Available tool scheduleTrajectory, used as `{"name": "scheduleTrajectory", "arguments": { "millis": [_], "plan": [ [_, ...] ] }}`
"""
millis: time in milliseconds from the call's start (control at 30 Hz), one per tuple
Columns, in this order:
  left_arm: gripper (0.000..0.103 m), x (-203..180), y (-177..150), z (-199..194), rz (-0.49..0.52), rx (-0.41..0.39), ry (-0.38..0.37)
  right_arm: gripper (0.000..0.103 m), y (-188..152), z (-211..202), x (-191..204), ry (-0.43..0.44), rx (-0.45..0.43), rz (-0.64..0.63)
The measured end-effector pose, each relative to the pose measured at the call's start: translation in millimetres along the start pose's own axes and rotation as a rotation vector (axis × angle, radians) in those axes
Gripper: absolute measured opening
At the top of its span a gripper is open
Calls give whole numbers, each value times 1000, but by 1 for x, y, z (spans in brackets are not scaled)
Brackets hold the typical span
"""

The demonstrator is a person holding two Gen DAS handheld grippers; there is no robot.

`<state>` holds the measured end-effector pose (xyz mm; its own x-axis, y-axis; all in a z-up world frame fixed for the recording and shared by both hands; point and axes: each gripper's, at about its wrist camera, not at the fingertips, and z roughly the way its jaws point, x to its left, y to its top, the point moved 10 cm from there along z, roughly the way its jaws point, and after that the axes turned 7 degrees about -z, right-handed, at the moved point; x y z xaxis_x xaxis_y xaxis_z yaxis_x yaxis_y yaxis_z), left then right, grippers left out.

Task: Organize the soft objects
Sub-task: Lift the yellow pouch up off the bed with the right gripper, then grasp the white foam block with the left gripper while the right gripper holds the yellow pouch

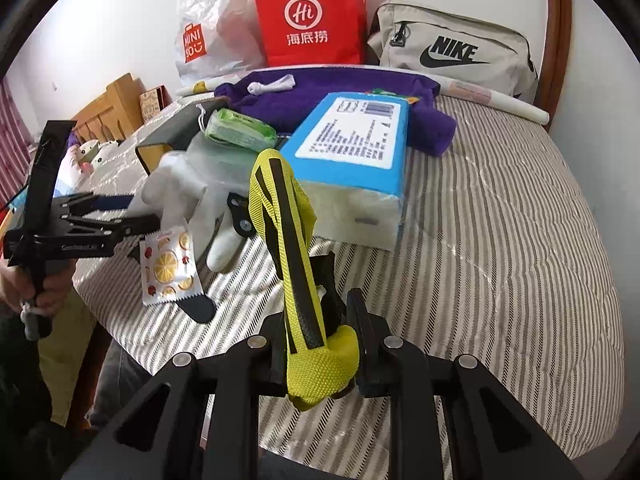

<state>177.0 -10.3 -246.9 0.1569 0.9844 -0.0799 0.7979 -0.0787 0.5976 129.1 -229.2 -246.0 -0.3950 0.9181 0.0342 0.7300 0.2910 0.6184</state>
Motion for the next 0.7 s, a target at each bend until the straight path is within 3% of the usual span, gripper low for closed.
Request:
{"name": "scheduleTrajectory", "arguments": {
  "millis": [100,167,500,700],
  "plan": [
    [73,-4,2,2,21,-17,0,22,-7,8,-1,1,30,10],
    [57,-8,2,1,19,-22,-39,22,-10,12,-1,2,38,15],
    [55,9,6,-28,-66,-75,-96,22,-7,6,8,-7,42,-9],
    [55,22,12,-50,-115,-107,-77,22,1,-7,13,-13,14,-21]
  ]
}}
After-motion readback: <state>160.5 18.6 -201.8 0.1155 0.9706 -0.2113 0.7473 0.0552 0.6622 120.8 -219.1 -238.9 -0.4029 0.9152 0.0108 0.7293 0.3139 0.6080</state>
